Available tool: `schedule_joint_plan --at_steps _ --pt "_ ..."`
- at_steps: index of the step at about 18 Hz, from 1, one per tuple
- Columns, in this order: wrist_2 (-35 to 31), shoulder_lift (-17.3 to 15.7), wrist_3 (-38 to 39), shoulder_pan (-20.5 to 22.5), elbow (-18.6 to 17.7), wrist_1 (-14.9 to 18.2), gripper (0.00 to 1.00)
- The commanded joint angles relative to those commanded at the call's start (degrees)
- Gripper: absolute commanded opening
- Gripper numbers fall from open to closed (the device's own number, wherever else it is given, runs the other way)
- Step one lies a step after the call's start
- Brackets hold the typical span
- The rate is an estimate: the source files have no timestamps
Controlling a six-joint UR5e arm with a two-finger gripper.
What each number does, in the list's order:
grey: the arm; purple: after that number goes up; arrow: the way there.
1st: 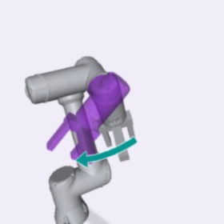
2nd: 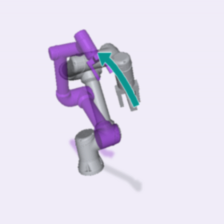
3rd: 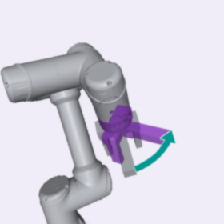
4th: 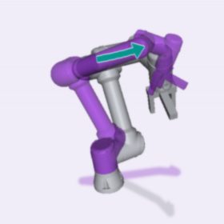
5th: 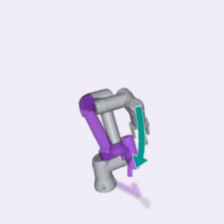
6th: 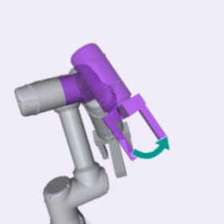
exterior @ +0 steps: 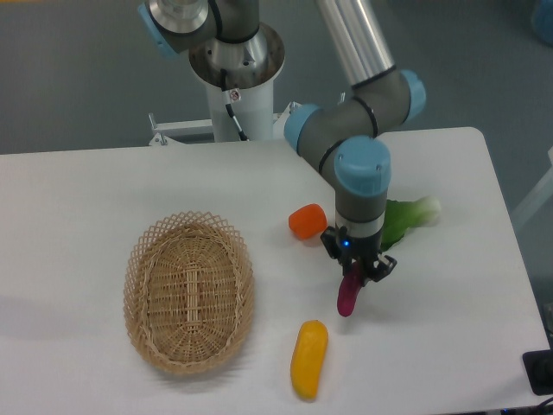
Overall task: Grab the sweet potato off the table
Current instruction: 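Lift the purple sweet potato up and back over the bok choy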
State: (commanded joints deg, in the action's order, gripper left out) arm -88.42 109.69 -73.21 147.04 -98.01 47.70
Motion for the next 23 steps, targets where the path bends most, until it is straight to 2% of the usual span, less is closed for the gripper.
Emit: schedule_joint_plan --at_steps 4,9,13,16,23 --pt "0.26 -3.34 0.0 -0.7 5.27 10.55 0.34" --pt "1.93 -5.01 -0.52 -0.79 10.9 21.53 0.34" --pt "1.76 -5.36 -6.94 1.31 15.39 29.45 0.34" --pt "1.93 -5.72 -9.83 2.81 16.8 31.4 0.34" --pt "1.67 -7.04 -11.69 4.48 17.76 31.4 0.34"
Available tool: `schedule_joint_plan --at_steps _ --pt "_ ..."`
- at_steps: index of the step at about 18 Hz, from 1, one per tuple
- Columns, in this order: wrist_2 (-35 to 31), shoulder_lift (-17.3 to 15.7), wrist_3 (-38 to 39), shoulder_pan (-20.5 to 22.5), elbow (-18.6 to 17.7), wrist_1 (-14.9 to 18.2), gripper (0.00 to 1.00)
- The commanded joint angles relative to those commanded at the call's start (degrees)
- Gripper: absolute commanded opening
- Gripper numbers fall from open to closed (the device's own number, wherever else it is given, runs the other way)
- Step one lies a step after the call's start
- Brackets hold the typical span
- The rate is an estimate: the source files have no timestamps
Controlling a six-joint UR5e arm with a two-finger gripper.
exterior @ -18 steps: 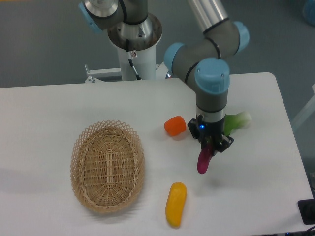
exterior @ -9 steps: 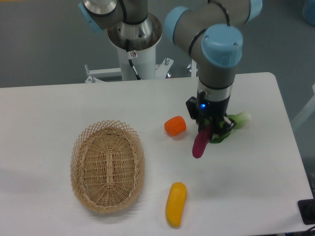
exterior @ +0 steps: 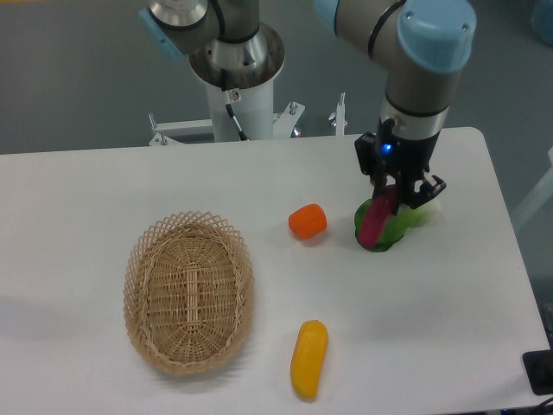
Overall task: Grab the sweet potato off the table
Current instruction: 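Lift the purple sweet potato up and back over the bok choy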
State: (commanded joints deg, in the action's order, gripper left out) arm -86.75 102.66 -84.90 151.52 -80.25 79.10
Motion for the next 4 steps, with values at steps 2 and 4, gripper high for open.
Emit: schedule_joint_plan --at_steps 2,4 --pt "-0.09 0.0 0.0 0.09 0.35 0.0 0.34" --pt "-0.09 0.0 0.0 0.09 0.88 -0.09 0.34"
